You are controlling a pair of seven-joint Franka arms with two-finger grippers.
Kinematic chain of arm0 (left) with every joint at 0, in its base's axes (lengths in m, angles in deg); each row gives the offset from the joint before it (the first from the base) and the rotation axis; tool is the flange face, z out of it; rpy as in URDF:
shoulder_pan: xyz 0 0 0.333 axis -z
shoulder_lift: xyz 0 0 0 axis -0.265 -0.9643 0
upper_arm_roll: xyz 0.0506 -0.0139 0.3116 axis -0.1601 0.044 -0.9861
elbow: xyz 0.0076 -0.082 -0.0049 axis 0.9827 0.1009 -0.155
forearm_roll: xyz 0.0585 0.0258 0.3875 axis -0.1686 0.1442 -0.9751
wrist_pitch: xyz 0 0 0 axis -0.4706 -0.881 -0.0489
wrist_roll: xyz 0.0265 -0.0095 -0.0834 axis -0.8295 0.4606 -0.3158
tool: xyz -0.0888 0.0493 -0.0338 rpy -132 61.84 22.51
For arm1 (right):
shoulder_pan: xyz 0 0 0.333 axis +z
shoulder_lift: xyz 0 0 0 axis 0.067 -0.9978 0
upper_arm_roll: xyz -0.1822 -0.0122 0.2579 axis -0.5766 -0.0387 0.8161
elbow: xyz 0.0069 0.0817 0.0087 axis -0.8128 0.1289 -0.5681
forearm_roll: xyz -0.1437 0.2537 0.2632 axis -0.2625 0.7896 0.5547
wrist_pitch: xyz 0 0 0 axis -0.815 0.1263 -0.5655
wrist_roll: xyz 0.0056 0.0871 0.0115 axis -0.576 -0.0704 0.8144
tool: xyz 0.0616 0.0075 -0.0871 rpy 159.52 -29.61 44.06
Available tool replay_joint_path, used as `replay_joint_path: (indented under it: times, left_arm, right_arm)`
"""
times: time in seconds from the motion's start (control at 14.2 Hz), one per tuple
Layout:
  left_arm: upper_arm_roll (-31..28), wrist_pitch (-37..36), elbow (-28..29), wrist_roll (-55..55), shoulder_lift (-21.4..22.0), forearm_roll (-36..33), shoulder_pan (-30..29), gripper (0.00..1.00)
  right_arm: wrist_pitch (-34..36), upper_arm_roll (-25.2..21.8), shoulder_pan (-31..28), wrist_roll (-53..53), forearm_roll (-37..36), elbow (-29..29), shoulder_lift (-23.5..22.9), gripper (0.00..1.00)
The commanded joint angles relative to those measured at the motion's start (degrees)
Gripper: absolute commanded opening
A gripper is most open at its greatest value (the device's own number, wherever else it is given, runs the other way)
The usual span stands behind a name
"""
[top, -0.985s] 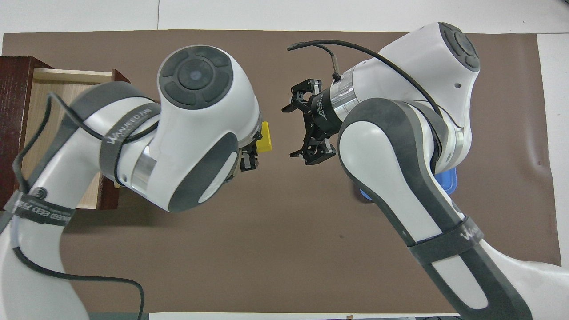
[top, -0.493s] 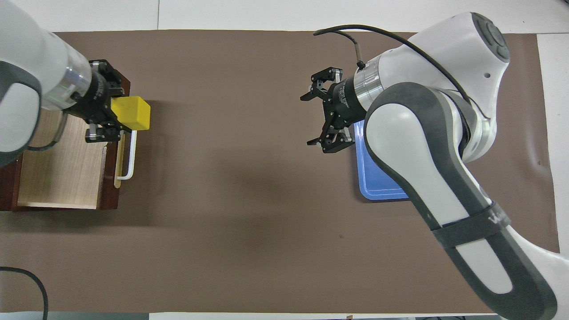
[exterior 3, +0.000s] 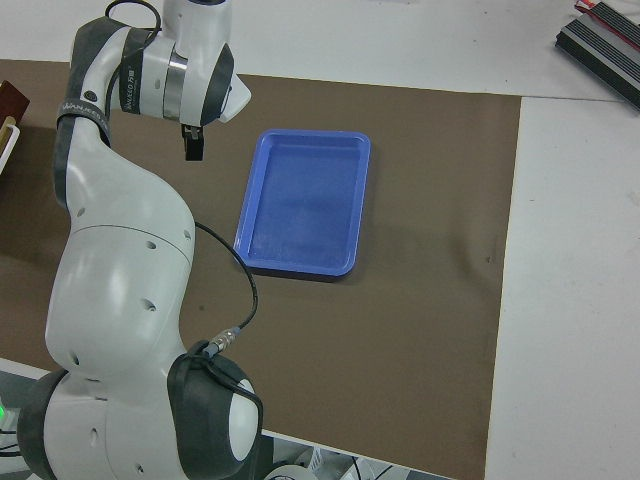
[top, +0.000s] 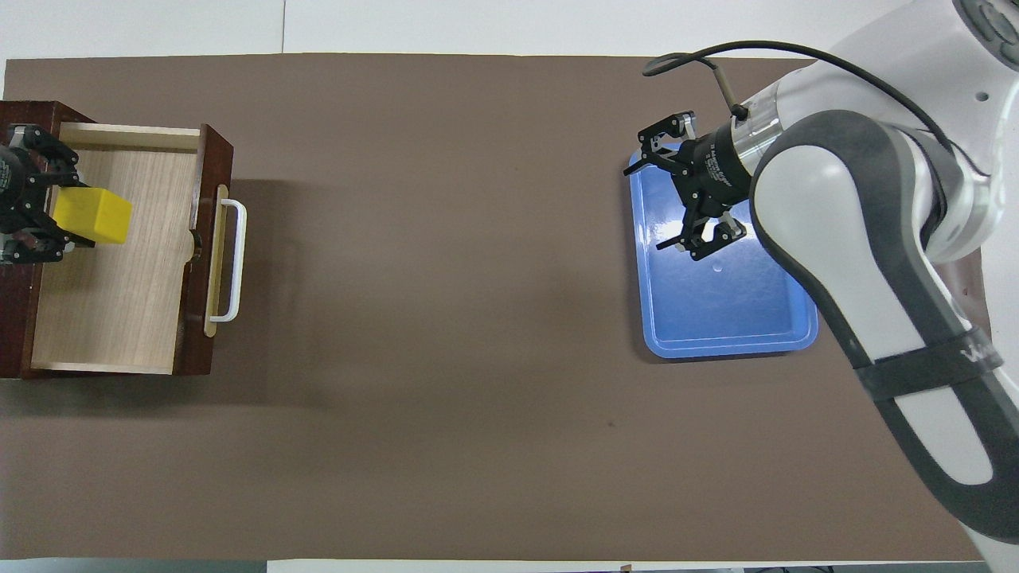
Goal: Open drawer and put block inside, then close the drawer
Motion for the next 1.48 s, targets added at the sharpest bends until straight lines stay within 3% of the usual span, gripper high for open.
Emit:
replay_joint_path:
  times: [0.0, 0.49, 0.91, 1.06, 1.13, 1.27, 1.41]
  left_arm:
    - [0.7, 7.9, 12.6, 4.4, 5.5, 0.1, -3.3, 0.0]
    - [0.7, 17.4, 22.2, 2.1, 6.7, -0.1, -4.5, 0.0]
    - [0.7, 23.4, 26.0, -0.1, 6.6, -0.1, -5.0, 0.0]
    - [0.7, 24.0, 25.8, 0.1, 6.3, -0.1, -4.8, 0.8]
    - [0.7, 23.6, 24.8, -0.1, 5.9, -0.2, -4.5, 1.0]
    - [0.9, 17.4, 17.5, -0.5, 4.1, -0.3, -3.0, 1.0]
    - [0.9, 9.0, 7.3, -7.8, 0.1, -0.4, 2.5, 1.0]
  right_arm:
    - [5.5, 0.6, -4.4, 12.8, -4.2, 0.1, 2.0, 1.0]
    - [12.3, 0.7, -12.7, 48.4, -16.1, 0.8, 7.5, 1.0]
    - [16.6, 0.8, -16.9, 71.4, -23.1, 2.8, 16.9, 1.0]
    - [19.1, 1.1, -17.2, 73.4, -25.3, 2.7, 19.7, 1.0]
    - [19.6, 1.4, -17.3, 73.6, -26.1, 2.7, 20.4, 1.0]
    - [18.9, 1.5, -16.6, 73.7, -27.0, 3.0, 20.4, 1.0]
    - [16.7, 1.5, -16.5, 73.6, -27.0, 4.4, 20.4, 1.0]
